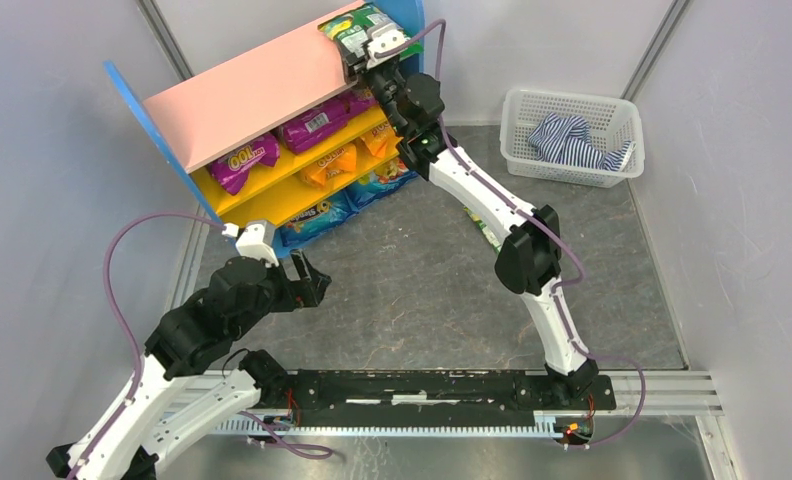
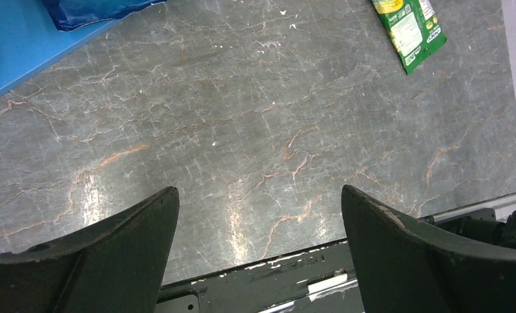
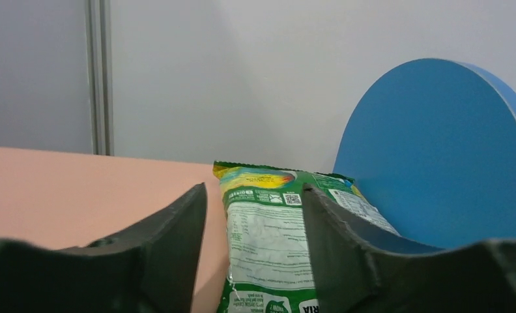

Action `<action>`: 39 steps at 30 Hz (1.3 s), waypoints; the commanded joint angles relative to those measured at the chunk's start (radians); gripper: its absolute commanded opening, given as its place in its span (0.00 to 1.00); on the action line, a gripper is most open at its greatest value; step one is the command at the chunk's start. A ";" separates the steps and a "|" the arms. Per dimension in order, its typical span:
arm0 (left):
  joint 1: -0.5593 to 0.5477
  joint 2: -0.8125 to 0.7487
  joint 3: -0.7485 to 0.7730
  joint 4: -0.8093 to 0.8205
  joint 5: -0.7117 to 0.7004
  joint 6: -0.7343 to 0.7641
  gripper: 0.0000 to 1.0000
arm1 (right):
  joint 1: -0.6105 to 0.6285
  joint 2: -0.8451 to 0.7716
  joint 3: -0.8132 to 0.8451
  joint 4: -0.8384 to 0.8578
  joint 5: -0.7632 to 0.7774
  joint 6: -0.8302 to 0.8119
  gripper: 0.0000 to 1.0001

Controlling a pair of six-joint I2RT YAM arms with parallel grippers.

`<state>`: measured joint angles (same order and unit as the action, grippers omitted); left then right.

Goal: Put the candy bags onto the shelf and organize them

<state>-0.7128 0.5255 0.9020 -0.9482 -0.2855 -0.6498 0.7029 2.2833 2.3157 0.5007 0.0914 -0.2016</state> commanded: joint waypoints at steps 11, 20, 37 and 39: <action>0.006 0.011 0.009 0.011 0.004 0.031 1.00 | -0.002 -0.417 -0.251 -0.232 0.150 0.422 0.75; 0.005 -0.002 0.005 0.015 0.019 0.039 1.00 | -0.101 -0.578 -0.601 -0.118 0.039 0.877 0.76; 0.006 -0.014 0.003 0.019 0.026 0.042 1.00 | -0.177 -0.417 -0.567 -0.002 -0.139 1.137 0.63; 0.006 -0.011 0.003 0.019 0.026 0.044 1.00 | -0.177 -0.407 -0.559 0.002 -0.137 1.138 0.59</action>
<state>-0.7128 0.5152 0.9020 -0.9478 -0.2771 -0.6495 0.5320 1.8992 1.7454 0.4370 -0.0490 0.9131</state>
